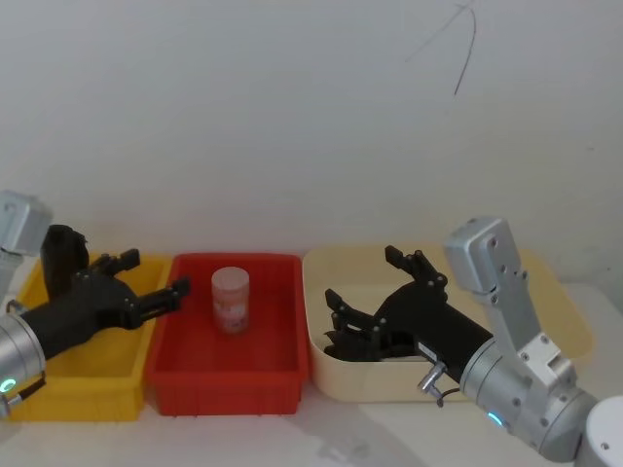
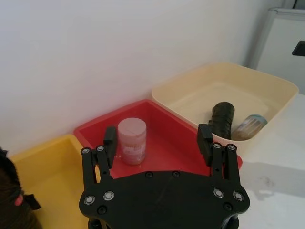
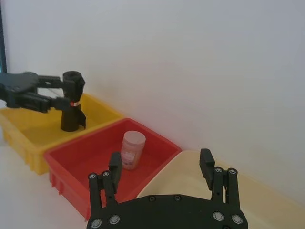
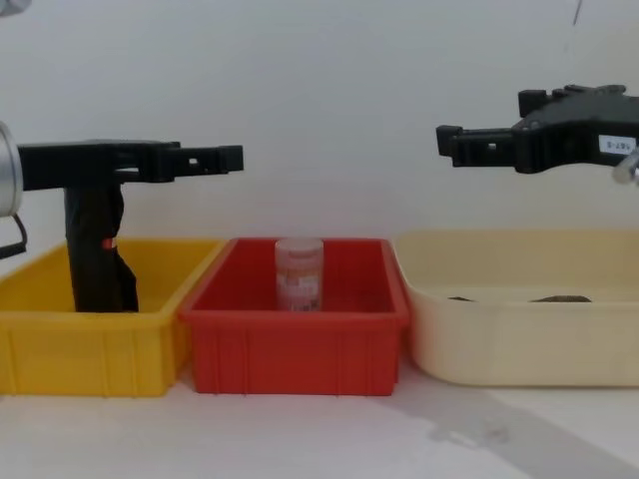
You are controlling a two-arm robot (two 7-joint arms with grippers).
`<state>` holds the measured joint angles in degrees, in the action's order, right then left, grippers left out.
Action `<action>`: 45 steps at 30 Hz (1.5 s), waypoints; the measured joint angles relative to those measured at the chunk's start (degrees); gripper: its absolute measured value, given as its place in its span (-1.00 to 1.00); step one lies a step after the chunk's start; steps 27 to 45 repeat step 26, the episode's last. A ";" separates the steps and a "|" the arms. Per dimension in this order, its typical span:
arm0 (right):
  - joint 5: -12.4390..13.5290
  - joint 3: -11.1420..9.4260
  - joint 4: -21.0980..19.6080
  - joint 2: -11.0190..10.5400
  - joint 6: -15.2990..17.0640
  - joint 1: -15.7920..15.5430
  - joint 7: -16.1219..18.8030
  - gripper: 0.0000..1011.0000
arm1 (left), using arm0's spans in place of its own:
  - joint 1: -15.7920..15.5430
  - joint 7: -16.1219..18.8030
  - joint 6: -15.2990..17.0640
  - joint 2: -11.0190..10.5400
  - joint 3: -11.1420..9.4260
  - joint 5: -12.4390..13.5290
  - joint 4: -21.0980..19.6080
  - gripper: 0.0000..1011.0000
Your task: Pick up the garbage bag with the one hand and transfer it to the other hand.
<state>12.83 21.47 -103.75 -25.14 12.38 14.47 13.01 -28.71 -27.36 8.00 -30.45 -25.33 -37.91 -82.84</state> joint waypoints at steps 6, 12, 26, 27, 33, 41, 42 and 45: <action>-0.75 0.28 -1.66 0.05 -0.73 -1.35 -0.42 0.98 | -1.02 -2.12 -0.41 0.81 -1.06 0.39 1.73 0.98; -1.10 0.43 -2.45 0.07 -1.06 -2.04 -0.66 0.98 | -1.51 -3.11 -0.62 1.20 -1.56 0.57 2.60 0.98; -1.56 0.59 -3.45 0.14 -1.47 -2.85 -0.88 0.98 | -2.14 -4.36 -0.87 1.68 -2.21 0.80 3.65 0.98; -1.56 0.59 -3.45 0.14 -1.47 -2.85 -0.88 0.98 | -2.14 -4.36 -0.87 1.68 -2.21 0.80 3.65 0.98; -1.56 0.59 -3.45 0.14 -1.47 -2.85 -0.88 0.98 | -2.14 -4.36 -0.87 1.68 -2.21 0.80 3.65 0.98; -1.56 0.59 -3.45 0.14 -1.47 -2.85 -0.88 0.98 | -2.14 -4.36 -0.87 1.68 -2.21 0.80 3.65 0.98; -1.56 0.59 -3.45 0.14 -1.47 -2.85 -0.88 0.98 | -2.14 -4.36 -0.87 1.68 -2.21 0.80 3.65 0.98; -1.56 0.59 -3.45 0.14 -1.47 -2.85 -0.88 0.98 | -2.14 -4.36 -0.87 1.68 -2.21 0.80 3.65 0.98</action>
